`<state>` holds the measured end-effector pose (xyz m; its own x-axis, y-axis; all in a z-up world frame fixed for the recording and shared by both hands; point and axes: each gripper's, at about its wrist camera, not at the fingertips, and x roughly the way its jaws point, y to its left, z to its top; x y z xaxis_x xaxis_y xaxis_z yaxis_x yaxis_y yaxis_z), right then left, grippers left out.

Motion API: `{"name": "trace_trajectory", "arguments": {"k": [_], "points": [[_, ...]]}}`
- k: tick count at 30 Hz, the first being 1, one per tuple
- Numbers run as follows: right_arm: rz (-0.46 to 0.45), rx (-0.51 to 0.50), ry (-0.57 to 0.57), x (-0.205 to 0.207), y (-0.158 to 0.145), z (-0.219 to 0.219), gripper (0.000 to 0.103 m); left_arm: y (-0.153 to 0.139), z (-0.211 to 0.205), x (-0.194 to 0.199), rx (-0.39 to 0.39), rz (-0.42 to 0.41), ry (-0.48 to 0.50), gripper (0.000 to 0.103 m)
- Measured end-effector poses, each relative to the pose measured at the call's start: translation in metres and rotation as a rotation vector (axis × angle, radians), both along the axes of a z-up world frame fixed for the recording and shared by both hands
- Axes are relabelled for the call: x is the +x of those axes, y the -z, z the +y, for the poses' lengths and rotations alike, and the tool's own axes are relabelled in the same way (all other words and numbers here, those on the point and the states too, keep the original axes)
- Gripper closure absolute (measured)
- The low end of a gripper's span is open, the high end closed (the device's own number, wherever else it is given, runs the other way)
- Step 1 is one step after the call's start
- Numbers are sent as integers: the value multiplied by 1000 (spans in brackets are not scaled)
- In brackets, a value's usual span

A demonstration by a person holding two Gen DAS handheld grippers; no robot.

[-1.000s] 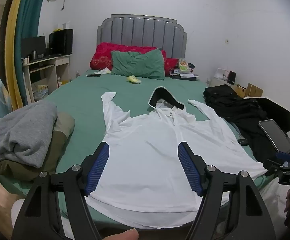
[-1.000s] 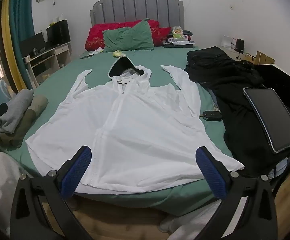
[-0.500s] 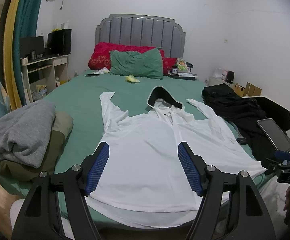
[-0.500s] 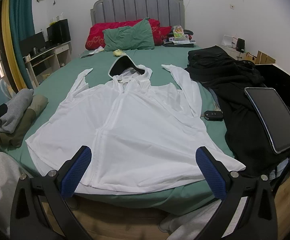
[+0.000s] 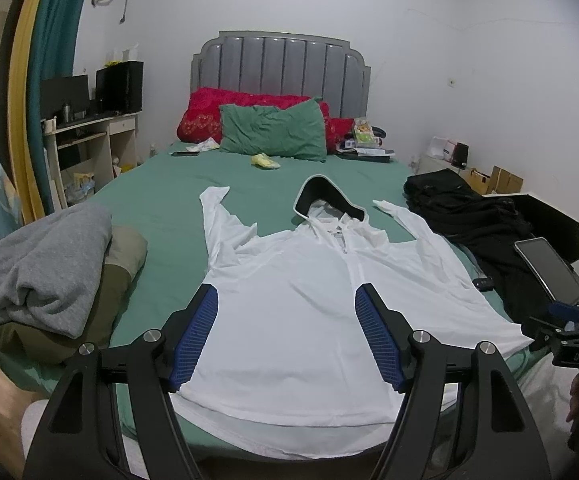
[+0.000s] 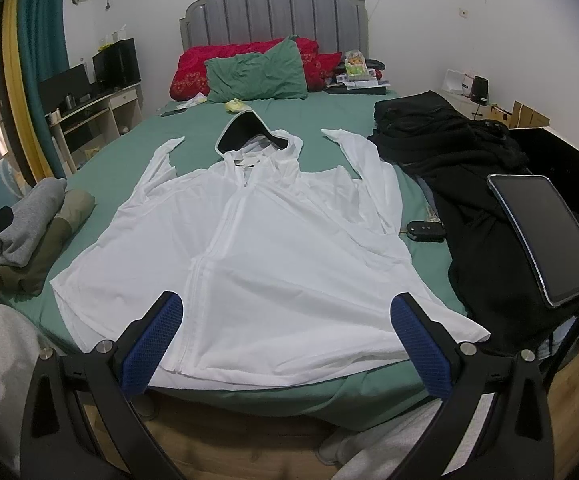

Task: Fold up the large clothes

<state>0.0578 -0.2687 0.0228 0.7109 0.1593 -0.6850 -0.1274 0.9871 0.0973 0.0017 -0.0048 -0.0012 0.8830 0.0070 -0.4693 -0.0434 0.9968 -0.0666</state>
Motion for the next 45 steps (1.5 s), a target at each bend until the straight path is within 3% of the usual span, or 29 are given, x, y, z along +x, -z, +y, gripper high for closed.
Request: {"name": "trace_trajectory", "arguments": {"k": [45], "points": [[1,3,1,3,1,-2,1,-6,-5,0,-2,-8,9,29]]}}
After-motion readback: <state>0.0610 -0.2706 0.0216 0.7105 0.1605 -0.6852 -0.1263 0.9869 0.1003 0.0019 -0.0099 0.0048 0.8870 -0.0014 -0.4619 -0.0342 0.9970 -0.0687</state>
